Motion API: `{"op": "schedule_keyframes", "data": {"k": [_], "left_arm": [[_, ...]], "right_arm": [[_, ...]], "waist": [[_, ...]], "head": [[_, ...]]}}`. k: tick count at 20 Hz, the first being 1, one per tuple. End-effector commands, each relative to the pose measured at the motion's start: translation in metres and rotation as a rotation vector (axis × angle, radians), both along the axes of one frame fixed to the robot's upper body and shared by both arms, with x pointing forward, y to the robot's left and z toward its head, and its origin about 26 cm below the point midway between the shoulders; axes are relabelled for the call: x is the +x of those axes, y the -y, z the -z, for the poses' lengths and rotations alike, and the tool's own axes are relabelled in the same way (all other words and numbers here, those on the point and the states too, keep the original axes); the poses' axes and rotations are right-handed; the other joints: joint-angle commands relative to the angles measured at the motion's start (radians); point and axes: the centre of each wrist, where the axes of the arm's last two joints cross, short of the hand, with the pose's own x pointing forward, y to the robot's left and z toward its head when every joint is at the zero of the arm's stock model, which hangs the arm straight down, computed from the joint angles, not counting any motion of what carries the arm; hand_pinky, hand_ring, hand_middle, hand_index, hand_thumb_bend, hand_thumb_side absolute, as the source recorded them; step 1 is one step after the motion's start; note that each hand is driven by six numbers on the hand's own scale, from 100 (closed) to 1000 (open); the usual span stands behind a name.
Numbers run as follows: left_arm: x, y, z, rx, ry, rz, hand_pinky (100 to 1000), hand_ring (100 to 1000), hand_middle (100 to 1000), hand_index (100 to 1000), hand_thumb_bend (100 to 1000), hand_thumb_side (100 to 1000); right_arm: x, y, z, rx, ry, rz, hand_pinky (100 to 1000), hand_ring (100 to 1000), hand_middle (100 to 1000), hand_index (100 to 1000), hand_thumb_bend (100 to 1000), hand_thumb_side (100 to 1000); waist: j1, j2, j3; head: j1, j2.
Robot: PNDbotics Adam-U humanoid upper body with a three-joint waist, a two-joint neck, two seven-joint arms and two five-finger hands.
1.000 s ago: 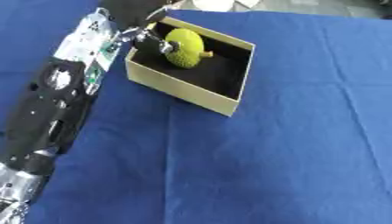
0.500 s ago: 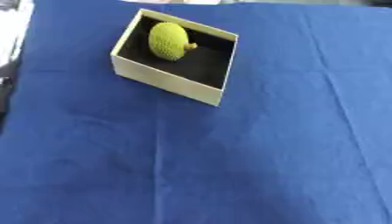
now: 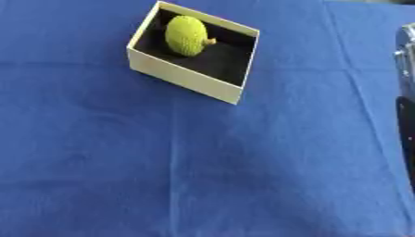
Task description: Pick up objects on the table and place them in the box.
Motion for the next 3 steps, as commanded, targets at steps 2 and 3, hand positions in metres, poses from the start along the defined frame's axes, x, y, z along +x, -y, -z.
{"op": "schedule_keyframes", "data": {"k": [2,3], "left_arm": [[-0.022,-0.025,0.000,-0.047,0.081,0.010,791,667,663,682,465,100],[-0.022,-0.032,0.006,-0.052,0.081,0.009,795,668,664,680,426,100]], "right_arm": [[-0.007,0.006,-0.011,-0.016,0.054,0.033,746,662,609,739,337,683],[-0.007,0.007,-0.012,-0.012,0.058,0.034,747,663,609,740,338,683]], "waist": [[0.003,-0.015,0.009],[0.001,-0.010,0.013]], "head": [[-0.002,-0.014],[0.000,-0.021]]}}
